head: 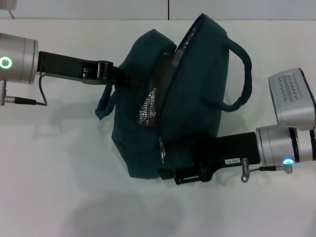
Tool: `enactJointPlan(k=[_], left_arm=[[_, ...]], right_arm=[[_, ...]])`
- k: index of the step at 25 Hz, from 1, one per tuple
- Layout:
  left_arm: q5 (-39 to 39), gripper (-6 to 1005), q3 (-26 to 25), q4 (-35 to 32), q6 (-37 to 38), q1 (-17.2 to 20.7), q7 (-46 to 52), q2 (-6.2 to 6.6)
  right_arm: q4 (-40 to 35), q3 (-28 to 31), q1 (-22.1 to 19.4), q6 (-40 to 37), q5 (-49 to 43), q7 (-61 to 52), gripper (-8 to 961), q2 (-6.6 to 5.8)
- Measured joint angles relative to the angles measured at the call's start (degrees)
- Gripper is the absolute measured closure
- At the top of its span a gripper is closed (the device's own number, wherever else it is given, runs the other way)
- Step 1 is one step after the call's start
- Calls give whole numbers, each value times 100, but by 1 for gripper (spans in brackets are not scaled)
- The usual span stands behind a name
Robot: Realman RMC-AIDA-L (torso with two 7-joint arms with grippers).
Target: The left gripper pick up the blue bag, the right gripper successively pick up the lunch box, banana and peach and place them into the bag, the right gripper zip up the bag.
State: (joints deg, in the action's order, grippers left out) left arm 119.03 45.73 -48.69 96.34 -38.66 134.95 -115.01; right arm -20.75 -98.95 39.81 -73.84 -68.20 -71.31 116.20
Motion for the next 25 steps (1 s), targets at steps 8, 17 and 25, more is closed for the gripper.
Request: enactJointPlan(k=[8,17,25], left_arm=[[-2,892,-16,0,17,57,-6,22],[-9,891,-25,0,16,100,-18,37],[-13,891,-37,-1,13,109,-40,40]], right_arm=[[-164,-399,-139,481,469,-14,218,0],[-200,-477,-187,583,679,-1,261,-1],[-187,-442,-251,686,797,7,375,-1]])
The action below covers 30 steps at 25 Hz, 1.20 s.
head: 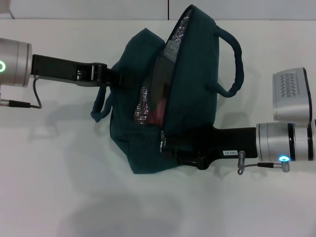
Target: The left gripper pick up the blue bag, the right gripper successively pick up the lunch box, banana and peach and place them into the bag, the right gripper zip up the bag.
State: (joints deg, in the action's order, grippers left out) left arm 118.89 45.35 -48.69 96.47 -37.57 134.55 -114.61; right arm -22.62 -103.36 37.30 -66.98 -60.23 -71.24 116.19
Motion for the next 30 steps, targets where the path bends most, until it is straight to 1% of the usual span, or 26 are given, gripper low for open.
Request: enactJointPlan(k=[7,8,11,16,19,21,23,25,30], left_arm=[[2,890,0,0,2,4,-42,0],[0,890,-1,0,2,4,-43,0],[-7,890,0,0,3,37,-44,-1],[-9,889,0,0,3,66,-44,-2],[-11,889,0,0,3,66,-52,-4],[-13,889,0,0,3,69,-57,-5],[-14,889,0,0,4,74,-58,-6],[-15,889,0,0,3,76,-58,-7],[-17,888,0,0,3,119,-60,-3]], right_arm=[[-53,-337,62,-39,48,-20,563,0],[-85,-412,36,206,206,-25,590,0],[-105,-523,-24,431,465,-26,587,-2],[-104,-774,45,90,461,-17,585,0],[-110,-743,18,238,504,-20,586,-1],[-111,-780,32,138,501,-20,586,-3],[-92,-833,80,-162,442,-19,587,-14],[-56,-814,82,-300,425,-20,587,-28],[-40,-604,-2,-48,467,-21,589,-26]])
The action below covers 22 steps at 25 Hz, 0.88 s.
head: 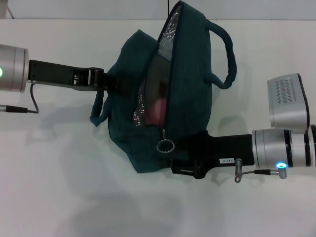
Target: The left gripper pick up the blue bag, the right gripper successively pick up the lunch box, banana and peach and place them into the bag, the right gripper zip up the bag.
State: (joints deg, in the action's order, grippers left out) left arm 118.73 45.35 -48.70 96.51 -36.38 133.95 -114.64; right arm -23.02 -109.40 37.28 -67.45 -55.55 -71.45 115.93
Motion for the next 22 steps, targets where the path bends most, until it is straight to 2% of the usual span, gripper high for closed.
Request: enactJointPlan(k=[13,19,22], left_arm=[[1,887,0,-8,0,6,0,3],[1,887,0,-6,0,8,0,3],[1,887,0,-10,3,8,0,4]], right_arm=[[-26,13,-3,226,2,2,593,26],[-60,13,-6,226,52,8,751,26],[-54,11,-8,234,139,12,801,26]])
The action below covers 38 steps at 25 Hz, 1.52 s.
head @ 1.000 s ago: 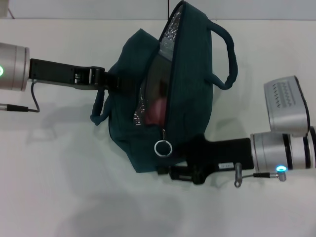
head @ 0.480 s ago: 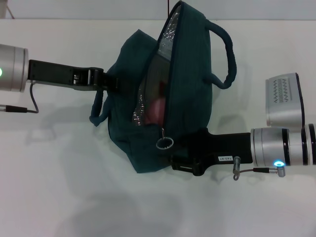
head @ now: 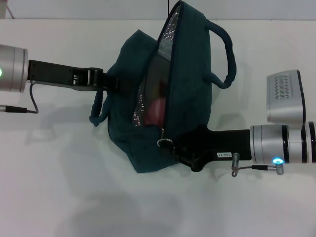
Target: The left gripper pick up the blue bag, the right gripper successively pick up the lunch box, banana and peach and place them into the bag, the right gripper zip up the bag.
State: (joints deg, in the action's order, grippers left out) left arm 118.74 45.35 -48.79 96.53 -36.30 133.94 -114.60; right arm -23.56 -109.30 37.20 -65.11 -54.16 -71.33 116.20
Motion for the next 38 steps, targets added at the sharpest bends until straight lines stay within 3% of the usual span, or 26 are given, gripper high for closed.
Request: enactJointPlan(k=[10,23,33,38], left_arm=[[0,886,0,-8,6,0,0,1],[1,885,0,1,6,0,0,16],[-1,884,-1,10,-11,0,-96,0],[-14,884,-10,11,-29,0,-122,-15]], right_arm=[[41,-3,-64,69,27,-4,944,-12],[19,911,-549,-691,-26,296,944,-92],[-14,970,-563,-1245,-151,690,944,-93],[-15,994,-479,-1232,-427,461,944,-184]])
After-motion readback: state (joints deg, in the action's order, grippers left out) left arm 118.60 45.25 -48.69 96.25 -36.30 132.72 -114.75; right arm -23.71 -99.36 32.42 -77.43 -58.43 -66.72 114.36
